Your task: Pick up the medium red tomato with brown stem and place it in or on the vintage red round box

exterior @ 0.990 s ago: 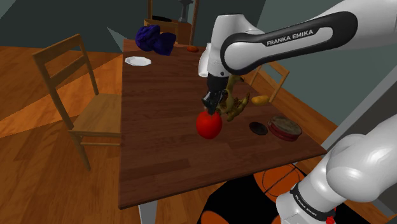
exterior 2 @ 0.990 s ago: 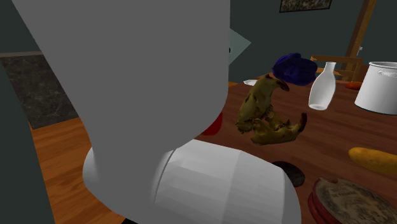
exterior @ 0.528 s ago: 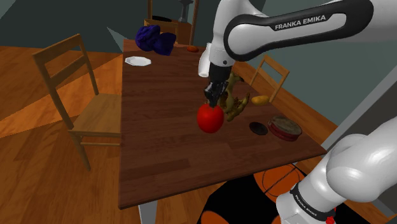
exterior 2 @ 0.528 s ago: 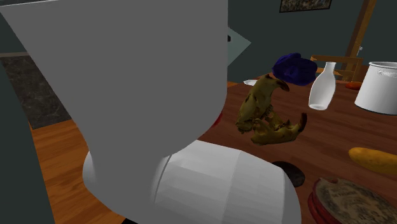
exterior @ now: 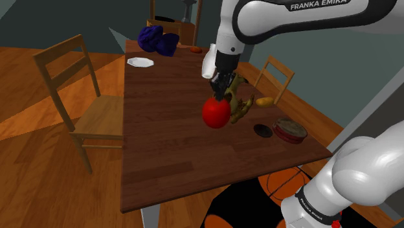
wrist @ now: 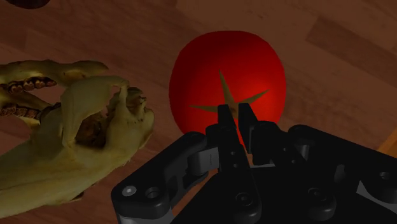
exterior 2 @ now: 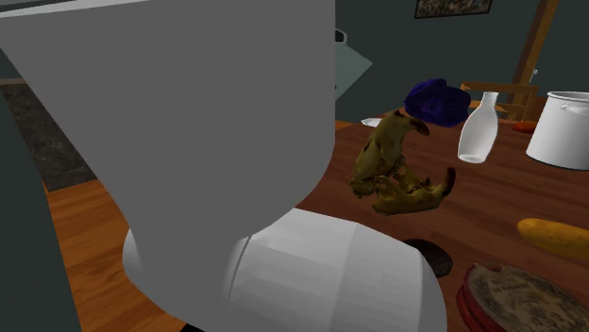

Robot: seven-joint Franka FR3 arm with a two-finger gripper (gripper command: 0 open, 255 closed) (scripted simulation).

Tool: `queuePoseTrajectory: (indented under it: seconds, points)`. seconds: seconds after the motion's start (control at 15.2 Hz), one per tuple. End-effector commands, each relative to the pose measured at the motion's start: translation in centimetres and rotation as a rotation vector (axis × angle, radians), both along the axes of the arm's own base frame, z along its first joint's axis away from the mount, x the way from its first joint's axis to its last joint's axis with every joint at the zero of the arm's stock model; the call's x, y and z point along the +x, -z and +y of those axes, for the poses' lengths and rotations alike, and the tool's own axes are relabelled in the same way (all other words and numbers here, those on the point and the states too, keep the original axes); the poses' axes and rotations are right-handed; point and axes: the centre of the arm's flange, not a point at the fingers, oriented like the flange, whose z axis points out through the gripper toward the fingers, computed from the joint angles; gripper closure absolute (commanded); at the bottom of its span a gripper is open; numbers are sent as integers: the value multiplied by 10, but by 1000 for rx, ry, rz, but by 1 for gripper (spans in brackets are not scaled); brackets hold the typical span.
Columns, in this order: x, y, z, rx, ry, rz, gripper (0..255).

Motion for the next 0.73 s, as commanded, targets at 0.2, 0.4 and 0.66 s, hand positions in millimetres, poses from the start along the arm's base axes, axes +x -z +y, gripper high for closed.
queuePoseTrajectory:
  seconds: [0.2,0.4,0.66]
  points:
    - [0,-22,0,0,0,0,255]
    - [-16,-29,-36,0,0,0,255]
    - [-37,-37,-83,0,0,0,255]
